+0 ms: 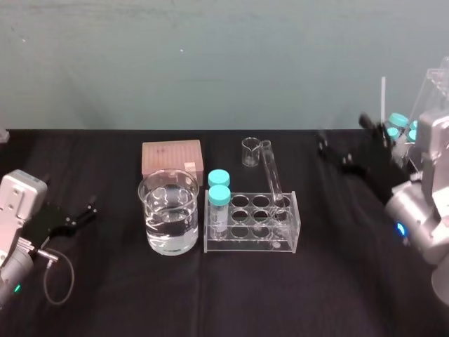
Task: Hold the test tube with one hand and immerse one end into the beaker, then return it to the test tube rack.
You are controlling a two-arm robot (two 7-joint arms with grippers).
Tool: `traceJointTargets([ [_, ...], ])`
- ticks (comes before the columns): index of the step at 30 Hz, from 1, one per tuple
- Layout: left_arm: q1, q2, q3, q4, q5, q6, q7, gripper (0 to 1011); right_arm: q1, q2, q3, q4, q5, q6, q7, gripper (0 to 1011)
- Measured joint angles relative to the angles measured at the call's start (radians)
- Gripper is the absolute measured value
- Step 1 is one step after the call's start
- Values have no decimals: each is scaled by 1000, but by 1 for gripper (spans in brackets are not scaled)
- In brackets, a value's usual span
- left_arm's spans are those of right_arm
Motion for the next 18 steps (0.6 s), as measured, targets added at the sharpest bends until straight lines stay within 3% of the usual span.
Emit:
traceJointTargets([
  [6, 0, 0, 0, 0, 0, 0, 0, 1000, -33, -19, 9, 15, -18, 63, -23, 1000],
  [18, 0, 0, 0, 0, 0, 0, 0, 1000, -37, -37, 15, 35, -36, 89, -15, 1000],
])
